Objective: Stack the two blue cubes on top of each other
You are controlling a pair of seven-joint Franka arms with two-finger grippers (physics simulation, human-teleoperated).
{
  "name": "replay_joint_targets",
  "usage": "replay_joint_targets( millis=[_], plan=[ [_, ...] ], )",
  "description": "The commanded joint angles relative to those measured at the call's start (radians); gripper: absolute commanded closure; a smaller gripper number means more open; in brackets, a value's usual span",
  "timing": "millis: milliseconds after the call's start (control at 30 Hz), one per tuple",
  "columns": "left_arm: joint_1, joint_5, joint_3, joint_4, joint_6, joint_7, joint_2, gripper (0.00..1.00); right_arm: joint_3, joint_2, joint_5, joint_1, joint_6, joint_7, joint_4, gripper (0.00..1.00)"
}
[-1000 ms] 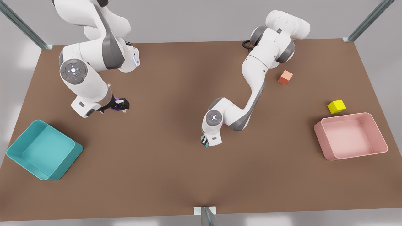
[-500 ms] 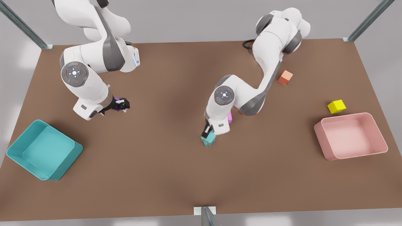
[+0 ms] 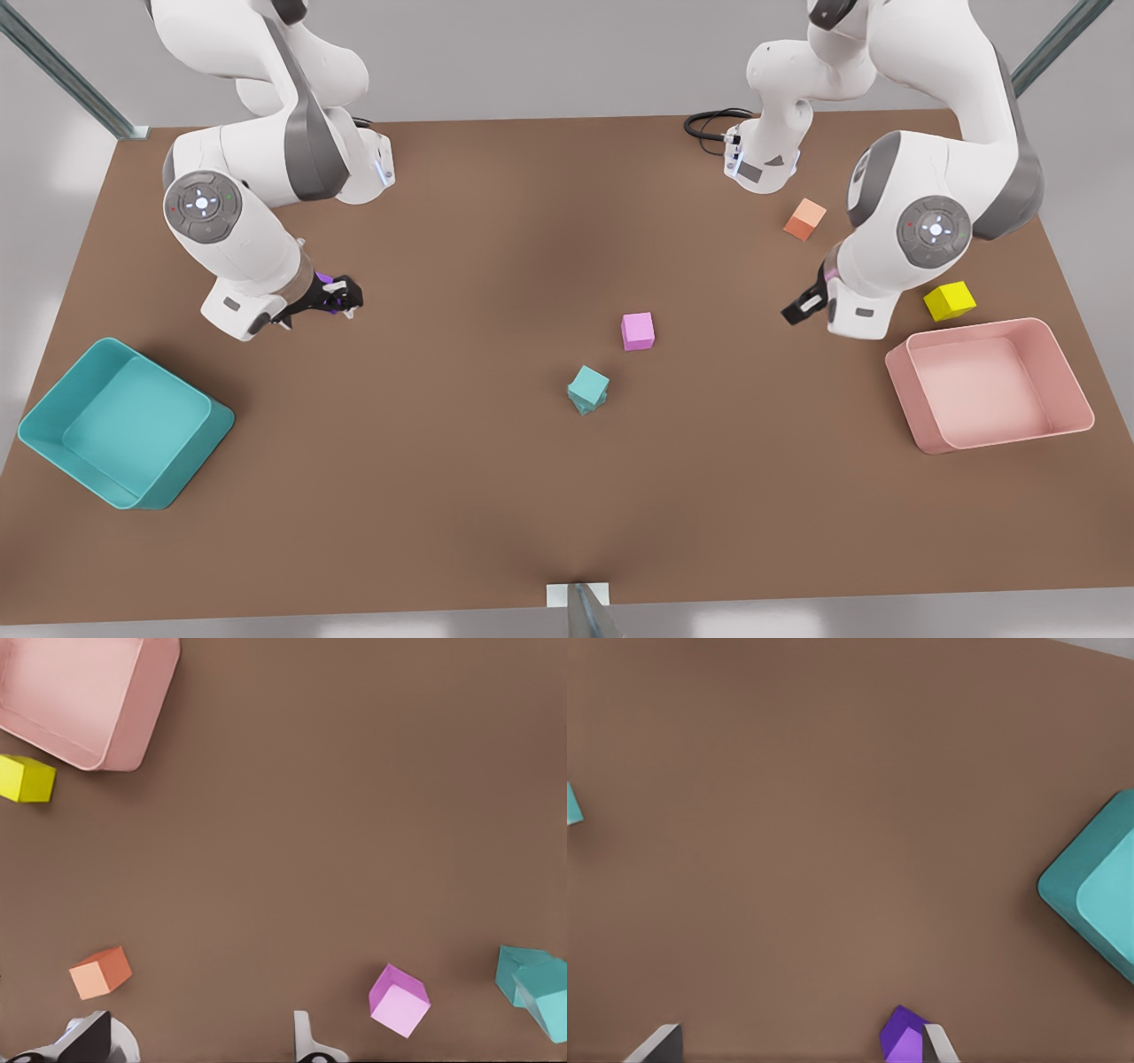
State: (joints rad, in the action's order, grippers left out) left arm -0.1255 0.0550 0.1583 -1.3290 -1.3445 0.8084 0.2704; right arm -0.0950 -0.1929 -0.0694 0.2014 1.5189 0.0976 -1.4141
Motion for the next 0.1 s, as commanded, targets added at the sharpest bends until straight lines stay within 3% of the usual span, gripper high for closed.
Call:
replay_joint_targets(
  millis=[0, 67],
  plan=[
    [0.0, -0.015, 0.0, 0.001, 0.002, -0.738, 0.0, 0.0, 0.0, 0.0, 0.0, 0.001, 0.0, -0.032, 0.001, 0.0],
    [0.0, -0.015, 0.0, 0.001, 0.004, -0.738, 0.0, 0.0, 0.0, 0.001, 0.0, -0.002, 0.0, -0.033, 0.001, 0.0]
  ],
)
